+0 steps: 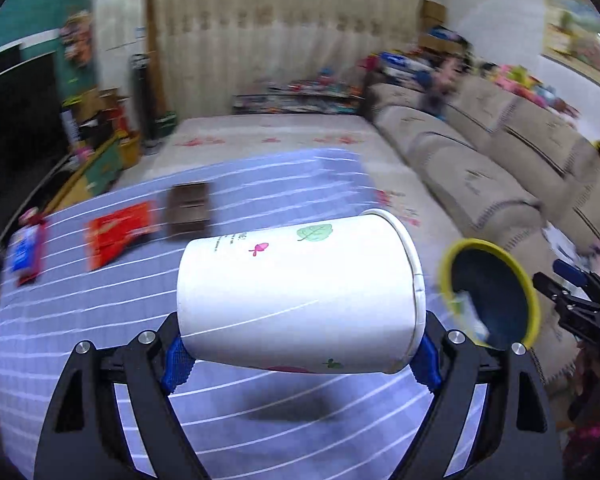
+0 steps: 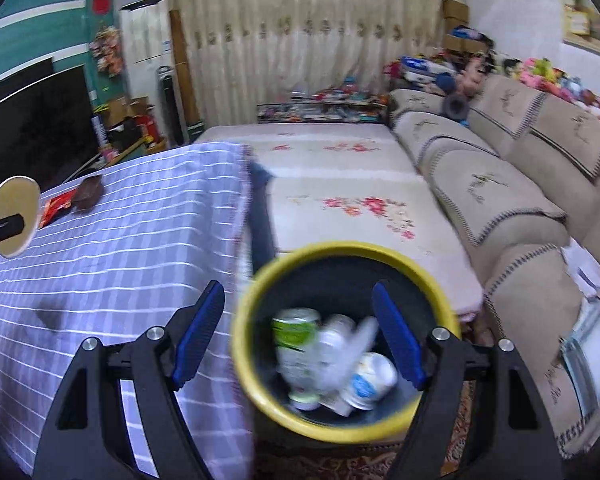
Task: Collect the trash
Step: 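Carry the paper cup over the yellow bin and open the left gripper, then move the right gripper to the brown plastic tray and grasp its rim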
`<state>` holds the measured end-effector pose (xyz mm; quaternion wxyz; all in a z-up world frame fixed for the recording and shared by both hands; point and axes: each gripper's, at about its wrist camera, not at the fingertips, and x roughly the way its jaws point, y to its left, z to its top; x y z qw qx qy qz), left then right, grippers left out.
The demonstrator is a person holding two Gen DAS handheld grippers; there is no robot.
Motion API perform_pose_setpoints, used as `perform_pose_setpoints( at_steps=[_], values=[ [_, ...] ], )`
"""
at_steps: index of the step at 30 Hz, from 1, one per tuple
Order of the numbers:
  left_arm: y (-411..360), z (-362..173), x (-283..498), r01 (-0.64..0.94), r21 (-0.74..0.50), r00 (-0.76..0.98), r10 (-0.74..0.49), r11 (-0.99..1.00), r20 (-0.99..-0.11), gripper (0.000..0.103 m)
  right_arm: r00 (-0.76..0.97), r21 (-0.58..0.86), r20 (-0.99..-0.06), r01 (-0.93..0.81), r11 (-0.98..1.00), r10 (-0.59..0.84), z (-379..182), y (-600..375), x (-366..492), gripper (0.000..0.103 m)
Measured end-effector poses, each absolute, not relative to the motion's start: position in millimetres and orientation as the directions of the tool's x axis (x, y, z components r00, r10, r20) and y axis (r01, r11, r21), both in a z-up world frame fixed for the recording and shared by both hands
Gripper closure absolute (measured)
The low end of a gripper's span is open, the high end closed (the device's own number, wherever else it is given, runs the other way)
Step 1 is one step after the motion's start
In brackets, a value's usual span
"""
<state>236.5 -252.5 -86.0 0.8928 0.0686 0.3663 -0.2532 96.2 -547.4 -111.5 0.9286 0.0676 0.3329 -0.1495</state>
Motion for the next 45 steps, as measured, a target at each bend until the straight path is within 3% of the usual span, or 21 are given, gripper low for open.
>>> perform_pose_setpoints(
  at_steps=[6,13,19,21,23,30,37,45],
  values=[
    [-370,-98,219,0.669,-0.102,0.457,-0.516,0.736,-0.725,0.019,0.704,0.025,-0.634,0.434,0.901,-0.321,-110,-593,55,0.031],
    [-478,-128,205,0.773,-0.129,0.308,-0.545,0.621,-0.780,0.019,0.676,0.018,-0.626,0.511,0.859,-0.389,-107,-625,32,0.031],
    [-531,-153,204,0.795,-0.142,0.247,-0.528,0.590,-0.813,0.018,0.655,0.024,-0.636,0.546,0.838,-0.408,-111,-639,21,0.031],
    [-539,-159,209,0.796,-0.146,0.239,-0.527,0.587,-0.815,0.009,0.649,0.027,-0.639,0.554,0.832,-0.411,-111,-642,18,0.031],
    [-538,-162,213,0.791,-0.154,0.237,-0.528,0.593,-0.815,0.009,0.648,0.028,-0.640,0.557,0.830,-0.413,-111,-642,18,0.031],
    [-476,-132,223,0.754,-0.168,0.305,-0.564,0.635,-0.767,0.007,0.659,0.027,-0.642,0.529,0.848,-0.391,-110,-632,27,0.029],
    [-337,-98,234,0.636,-0.158,0.470,-0.541,0.755,-0.697,0.005,0.686,0.030,-0.664,0.421,0.906,-0.297,-110,-596,69,0.029],
    [-159,-93,250,0.386,-0.082,0.676,-0.343,0.919,-0.652,0.005,0.748,0.028,-0.656,0.148,0.989,-0.094,-96,-494,164,0.029]
  ],
)
